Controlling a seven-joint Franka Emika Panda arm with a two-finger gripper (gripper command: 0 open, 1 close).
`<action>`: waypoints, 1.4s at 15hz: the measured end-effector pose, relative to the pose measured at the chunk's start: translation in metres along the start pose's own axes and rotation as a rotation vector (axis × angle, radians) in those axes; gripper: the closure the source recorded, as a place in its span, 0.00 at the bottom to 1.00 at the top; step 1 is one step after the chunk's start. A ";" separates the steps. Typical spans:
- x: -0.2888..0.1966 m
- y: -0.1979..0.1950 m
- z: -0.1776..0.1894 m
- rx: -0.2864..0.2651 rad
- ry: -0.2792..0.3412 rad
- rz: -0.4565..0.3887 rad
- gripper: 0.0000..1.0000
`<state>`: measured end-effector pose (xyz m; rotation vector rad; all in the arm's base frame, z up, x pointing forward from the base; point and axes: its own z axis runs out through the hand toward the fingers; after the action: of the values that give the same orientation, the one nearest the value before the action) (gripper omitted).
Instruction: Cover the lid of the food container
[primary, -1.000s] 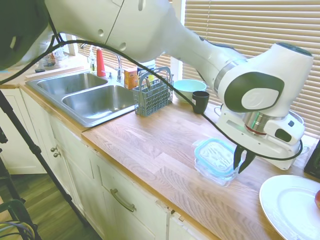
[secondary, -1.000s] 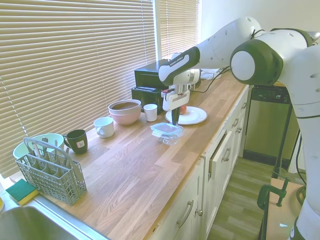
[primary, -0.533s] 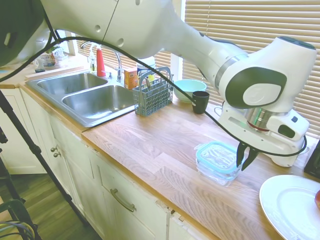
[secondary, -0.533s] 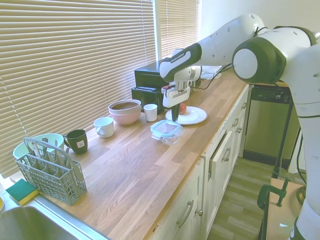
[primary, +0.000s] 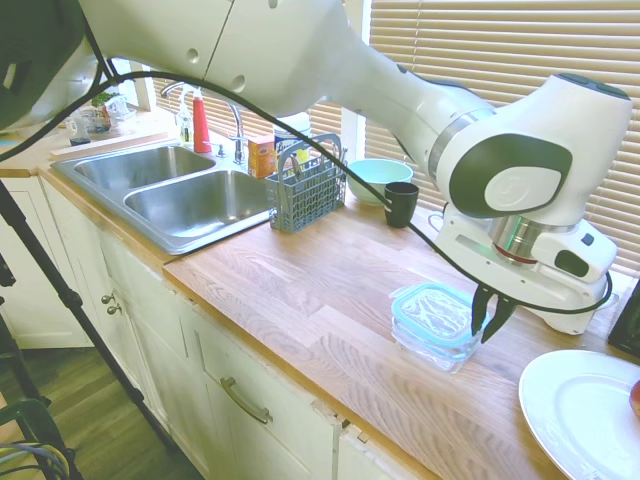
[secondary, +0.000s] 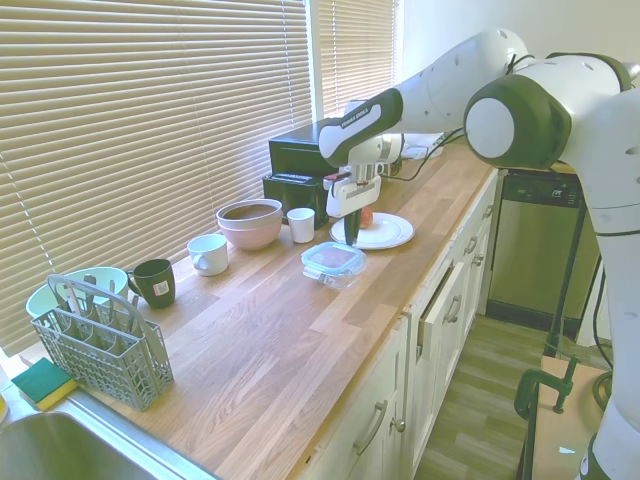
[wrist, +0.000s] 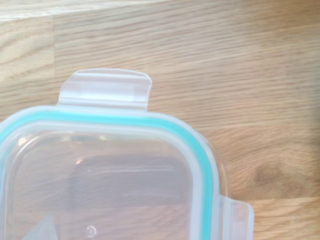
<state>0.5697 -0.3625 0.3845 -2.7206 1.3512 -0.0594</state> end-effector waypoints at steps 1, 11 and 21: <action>0.000 0.000 0.001 -0.001 -0.001 0.001 1.00; 0.003 0.008 0.000 -0.001 0.001 0.012 1.00; 0.003 0.007 0.002 -0.004 -0.003 0.011 0.00</action>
<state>0.5660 -0.3685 0.3814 -2.7152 1.3674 -0.0523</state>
